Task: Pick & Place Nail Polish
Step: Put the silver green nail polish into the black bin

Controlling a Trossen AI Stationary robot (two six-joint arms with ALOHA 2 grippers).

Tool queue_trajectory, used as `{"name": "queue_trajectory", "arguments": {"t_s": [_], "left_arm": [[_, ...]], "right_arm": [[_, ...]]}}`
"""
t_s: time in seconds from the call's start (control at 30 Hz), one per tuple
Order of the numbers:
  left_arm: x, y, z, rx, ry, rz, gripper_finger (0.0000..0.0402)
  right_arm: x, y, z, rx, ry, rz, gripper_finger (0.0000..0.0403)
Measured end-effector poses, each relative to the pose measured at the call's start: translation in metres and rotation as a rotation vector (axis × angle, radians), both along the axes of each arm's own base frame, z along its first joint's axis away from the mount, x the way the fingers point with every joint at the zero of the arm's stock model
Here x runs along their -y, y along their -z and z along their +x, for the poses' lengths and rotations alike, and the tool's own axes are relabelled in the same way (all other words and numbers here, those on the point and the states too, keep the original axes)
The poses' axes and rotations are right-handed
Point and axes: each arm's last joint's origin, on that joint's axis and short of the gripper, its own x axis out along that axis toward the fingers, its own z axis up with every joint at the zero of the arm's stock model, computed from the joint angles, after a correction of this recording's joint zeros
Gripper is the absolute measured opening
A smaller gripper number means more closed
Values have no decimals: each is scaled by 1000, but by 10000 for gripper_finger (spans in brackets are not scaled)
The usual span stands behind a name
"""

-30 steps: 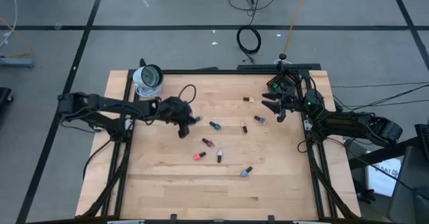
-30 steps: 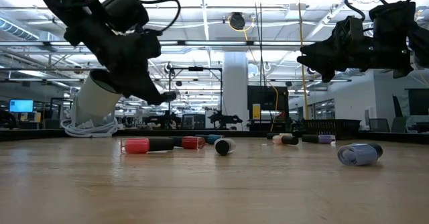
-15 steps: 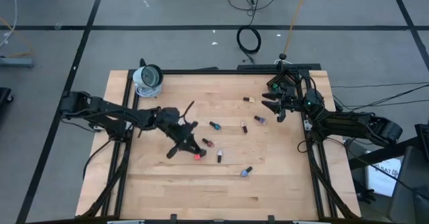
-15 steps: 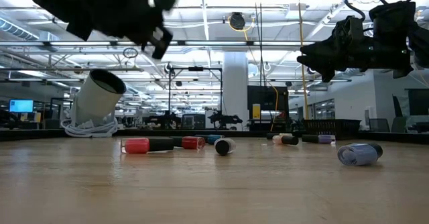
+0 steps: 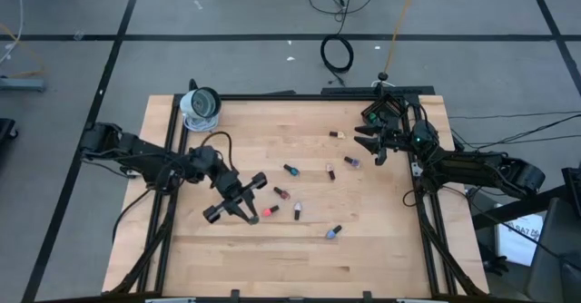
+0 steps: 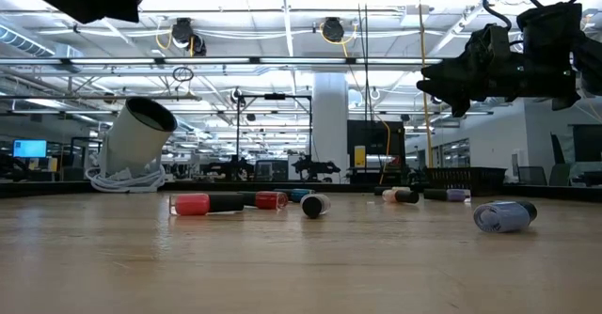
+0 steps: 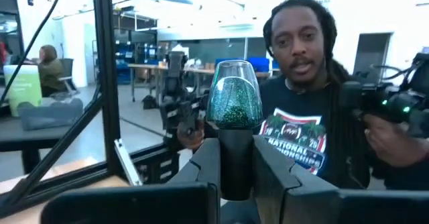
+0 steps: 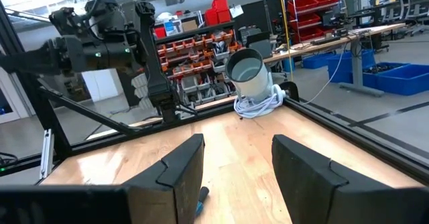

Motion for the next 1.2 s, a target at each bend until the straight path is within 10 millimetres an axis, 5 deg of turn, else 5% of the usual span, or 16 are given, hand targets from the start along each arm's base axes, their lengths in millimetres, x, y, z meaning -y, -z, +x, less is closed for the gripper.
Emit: {"name": "queue_trajectory", "arguments": {"t_s": [0.63,0.9,1.2], "left_arm": [[-1,0,3,-118,-52,-96,38],[9,-24,10,-139,46,-144,38],[14,-20,15,-194,10,-100,41]], "right_arm": [[0,0,0,-2,7,-1,164],[0,1,0,-6,6,2,164],[0,1,0,-4,4,18,164]]}}
